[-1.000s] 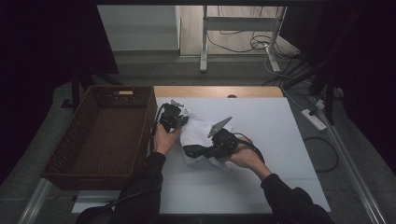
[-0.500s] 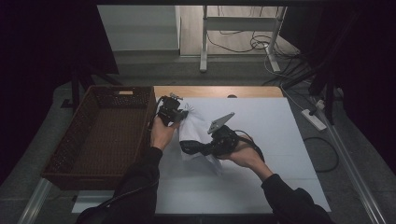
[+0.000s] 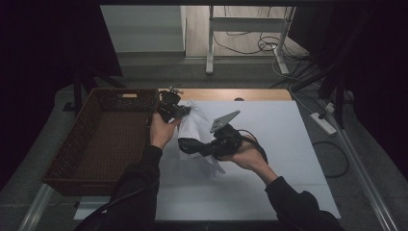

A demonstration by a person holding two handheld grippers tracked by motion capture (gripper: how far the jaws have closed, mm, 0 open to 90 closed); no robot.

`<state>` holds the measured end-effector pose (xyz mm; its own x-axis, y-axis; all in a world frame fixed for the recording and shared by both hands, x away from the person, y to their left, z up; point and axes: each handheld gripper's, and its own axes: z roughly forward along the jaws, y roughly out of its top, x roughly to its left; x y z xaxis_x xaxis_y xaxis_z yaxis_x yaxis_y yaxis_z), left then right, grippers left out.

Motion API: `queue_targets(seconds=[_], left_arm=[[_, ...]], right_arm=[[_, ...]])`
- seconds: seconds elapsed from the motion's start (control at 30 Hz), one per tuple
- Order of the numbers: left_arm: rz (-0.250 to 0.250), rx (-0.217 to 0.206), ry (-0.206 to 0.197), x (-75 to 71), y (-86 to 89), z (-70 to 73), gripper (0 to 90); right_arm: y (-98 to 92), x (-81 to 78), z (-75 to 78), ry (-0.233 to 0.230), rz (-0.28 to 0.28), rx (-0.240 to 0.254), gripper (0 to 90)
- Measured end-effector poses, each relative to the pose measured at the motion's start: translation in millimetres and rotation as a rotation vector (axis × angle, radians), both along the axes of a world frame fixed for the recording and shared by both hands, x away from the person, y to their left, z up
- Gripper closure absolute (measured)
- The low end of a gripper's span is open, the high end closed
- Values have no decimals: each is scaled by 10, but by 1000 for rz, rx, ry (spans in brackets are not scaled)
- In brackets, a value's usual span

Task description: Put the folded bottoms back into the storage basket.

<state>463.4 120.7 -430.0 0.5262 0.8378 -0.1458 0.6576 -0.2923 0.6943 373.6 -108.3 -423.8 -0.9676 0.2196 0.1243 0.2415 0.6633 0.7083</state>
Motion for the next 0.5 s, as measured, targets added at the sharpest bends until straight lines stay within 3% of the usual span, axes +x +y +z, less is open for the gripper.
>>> queue_targets(seconds=[0.4, 0.5], left_arm=[[-13, 3, -22, 11, 193, 310, 806], [-17, 13, -34, 7, 258, 381, 806]], right_arm=[[175, -36, 165, -35, 4, 44, 789], [223, -24, 217, -21, 3, 67, 789]])
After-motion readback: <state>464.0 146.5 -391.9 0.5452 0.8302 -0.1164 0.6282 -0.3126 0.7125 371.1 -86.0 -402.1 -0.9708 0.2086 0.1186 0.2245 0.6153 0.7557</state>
